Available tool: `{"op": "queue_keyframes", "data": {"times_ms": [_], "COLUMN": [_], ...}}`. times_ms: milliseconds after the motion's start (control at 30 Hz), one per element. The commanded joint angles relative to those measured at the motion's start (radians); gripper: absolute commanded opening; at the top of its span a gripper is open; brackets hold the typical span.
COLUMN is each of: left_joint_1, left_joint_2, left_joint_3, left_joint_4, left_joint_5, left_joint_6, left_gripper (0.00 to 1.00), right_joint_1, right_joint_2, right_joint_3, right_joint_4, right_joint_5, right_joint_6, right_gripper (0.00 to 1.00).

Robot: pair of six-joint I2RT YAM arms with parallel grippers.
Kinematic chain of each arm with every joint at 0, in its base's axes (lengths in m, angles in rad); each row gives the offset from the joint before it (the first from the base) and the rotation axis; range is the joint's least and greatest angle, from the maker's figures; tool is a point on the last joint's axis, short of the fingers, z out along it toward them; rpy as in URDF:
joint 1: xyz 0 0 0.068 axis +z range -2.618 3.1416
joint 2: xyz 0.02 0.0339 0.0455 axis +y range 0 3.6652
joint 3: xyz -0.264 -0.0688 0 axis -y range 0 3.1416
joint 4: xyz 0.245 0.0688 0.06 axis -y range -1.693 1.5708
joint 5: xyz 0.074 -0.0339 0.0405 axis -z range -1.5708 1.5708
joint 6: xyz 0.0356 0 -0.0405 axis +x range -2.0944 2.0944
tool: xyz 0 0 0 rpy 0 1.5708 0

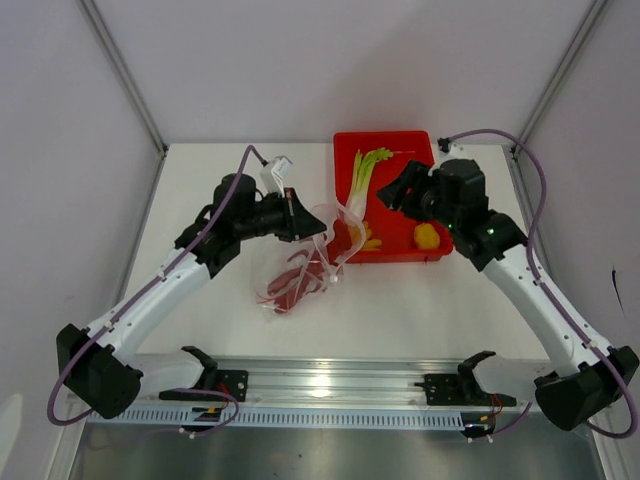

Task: Place the food in the zip-top bag and seal the zipper
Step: Place the fake lobster in the zipper food storage bag, then pick up the fake vegetable from the bin.

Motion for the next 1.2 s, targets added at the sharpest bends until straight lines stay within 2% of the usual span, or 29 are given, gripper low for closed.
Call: {"op": "queue_keyframes", "data": {"times_ms": [0,67,133,167,233,500,733,900,1167], "left_joint_1": [0.019,0.034,0.045,0.045,0.045,0.045,0.045,0.045,0.045], "left_joint_2": [-0.036,-0.04,-0.051,-0.054,-0.062,-0.108,-0.126,-0.122,-0.102], "left_joint_3": [0.024,0.015,0.004,-0.001,-0.007,-0.054,-0.071,-0.079,-0.085], "left_joint_4": [-0.014,-0.01,0.003,0.006,0.021,0.035,0.021,0.033,0.049], "left_joint_5": [0.01,0.024,0.041,0.056,0.072,0.095,0.104,0.113,0.11], "left_joint_6": [0.059,0.06,0.054,0.051,0.037,0.019,0.02,0.008,0.0], "left_gripper": [0.01,0.01,0.01,0.01,0.01,0.01,0.0,0.0,0.01], "right_joint_1": [-0.119,-0.188,-0.22,-0.23,-0.244,-0.283,-0.294,-0.296,-0.282], "right_joint_2": [0.038,0.142,0.259,0.392,0.509,0.848,1.042,1.106,1.221], "right_joint_3": [0.075,0.11,0.181,0.278,0.37,0.554,0.658,0.681,0.802], "right_joint_4": [0.032,0.049,-0.006,-0.035,-0.116,-0.063,-0.06,-0.006,-0.02], "right_joint_5": [-0.149,-0.171,-0.162,-0.157,-0.145,-0.243,-0.347,-0.392,-0.436], "right_joint_6": [-0.039,-0.044,-0.074,-0.084,-0.09,-0.062,-0.059,-0.041,-0.013], "right_gripper": [0.6,0.59,0.57,0.57,0.57,0.62,0.63,0.63,0.59]}}
